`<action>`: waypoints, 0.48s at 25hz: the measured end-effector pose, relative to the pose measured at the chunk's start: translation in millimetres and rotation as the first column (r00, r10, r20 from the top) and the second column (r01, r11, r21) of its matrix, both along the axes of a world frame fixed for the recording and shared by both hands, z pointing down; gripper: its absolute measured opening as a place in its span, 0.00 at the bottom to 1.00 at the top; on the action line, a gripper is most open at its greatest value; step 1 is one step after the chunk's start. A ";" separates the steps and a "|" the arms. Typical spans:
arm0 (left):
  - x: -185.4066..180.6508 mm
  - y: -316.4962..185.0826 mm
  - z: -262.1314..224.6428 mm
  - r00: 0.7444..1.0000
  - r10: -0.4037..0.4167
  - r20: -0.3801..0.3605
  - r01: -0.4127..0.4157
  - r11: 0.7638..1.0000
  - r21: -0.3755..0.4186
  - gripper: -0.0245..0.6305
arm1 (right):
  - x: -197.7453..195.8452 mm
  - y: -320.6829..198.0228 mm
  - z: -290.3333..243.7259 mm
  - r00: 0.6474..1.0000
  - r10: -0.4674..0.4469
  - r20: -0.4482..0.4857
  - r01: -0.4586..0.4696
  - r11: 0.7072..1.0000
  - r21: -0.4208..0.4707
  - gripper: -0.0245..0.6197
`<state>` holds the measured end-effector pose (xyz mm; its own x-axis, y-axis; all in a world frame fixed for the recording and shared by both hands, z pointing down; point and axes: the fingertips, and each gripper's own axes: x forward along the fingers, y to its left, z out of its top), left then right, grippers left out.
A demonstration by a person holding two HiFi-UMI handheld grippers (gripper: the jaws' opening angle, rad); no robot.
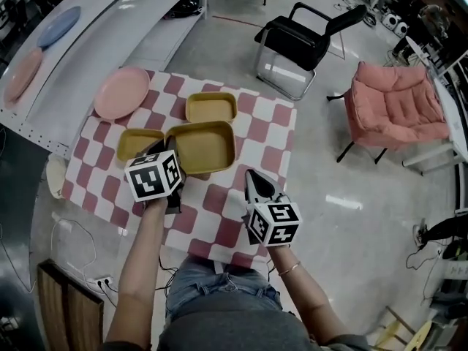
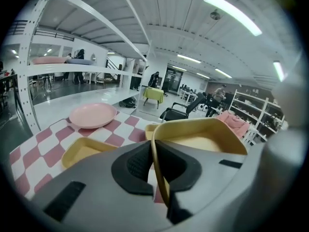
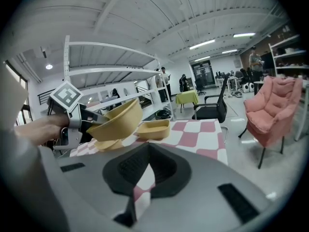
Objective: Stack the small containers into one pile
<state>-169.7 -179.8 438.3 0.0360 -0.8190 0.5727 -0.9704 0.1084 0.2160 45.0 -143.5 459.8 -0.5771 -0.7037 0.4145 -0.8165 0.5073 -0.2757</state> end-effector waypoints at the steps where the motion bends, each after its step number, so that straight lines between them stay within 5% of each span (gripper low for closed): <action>1: -0.8 -9.8 -1.6 1.000 0.013 0.003 -0.013 1.000 0.006 0.07 | -2.1 -4.5 -1.2 1.000 0.009 -0.005 -0.009 1.000 0.005 0.05; 12: -16.6 -108.3 1.4 0.993 0.116 0.025 -0.116 0.993 0.009 0.07 | -30.7 -50.4 0.3 0.995 0.086 -0.049 -0.085 0.996 0.023 0.05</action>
<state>-186.4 -288.1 439.7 0.1171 -0.8159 0.5662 -0.9812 -0.0070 0.1929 14.3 -193.9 460.1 -0.4939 -0.7583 0.4255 -0.8693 0.4406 -0.2239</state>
